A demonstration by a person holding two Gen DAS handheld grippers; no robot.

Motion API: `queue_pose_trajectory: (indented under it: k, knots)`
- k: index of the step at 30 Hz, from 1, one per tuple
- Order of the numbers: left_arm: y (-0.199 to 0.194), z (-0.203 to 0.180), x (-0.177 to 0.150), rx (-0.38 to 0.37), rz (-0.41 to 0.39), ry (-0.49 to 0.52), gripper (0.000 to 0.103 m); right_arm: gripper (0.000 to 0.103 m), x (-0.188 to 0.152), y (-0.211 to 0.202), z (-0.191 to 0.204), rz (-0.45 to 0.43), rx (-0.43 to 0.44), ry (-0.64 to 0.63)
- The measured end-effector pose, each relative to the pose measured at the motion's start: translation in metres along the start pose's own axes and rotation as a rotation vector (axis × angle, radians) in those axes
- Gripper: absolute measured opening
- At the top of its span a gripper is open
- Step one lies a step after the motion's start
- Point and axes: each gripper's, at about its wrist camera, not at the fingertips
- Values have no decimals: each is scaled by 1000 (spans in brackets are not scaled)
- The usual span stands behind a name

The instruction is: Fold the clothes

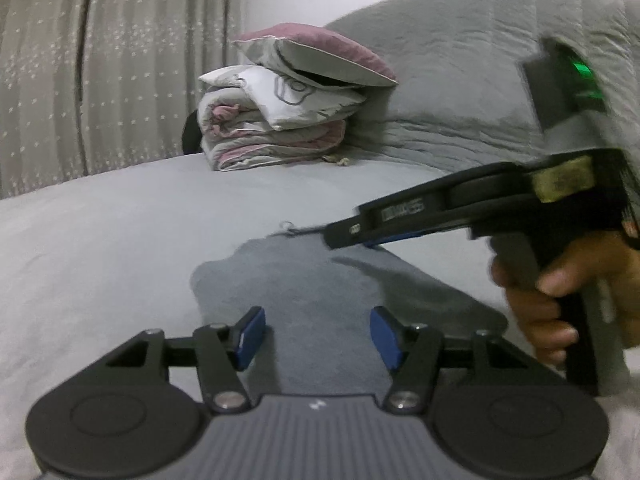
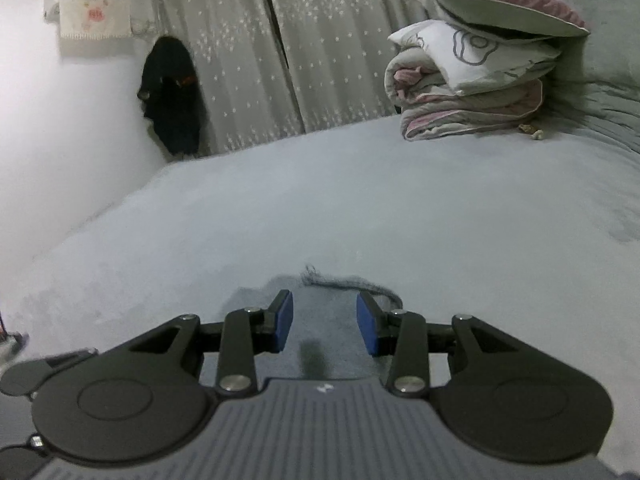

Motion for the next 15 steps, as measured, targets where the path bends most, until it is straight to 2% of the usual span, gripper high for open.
queue_pose_trajectory:
  k: [5,7,15]
  knots:
    - [1,-6,-4,-12,0,18,61,40,-11,14,-7,75,-52,-7]
    - [1,-6,-5,-15,2,12,61,37,-14,17,-9,102,-60,-6]
    - [-2,-8,-5,-16,-2,22,61,36,-19,7,-9,105,-76,18]
Point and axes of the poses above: each gripper's, at about its wrist camera, not at the fingertips, and y roughly the way its jaws point, z to its left, x to its top
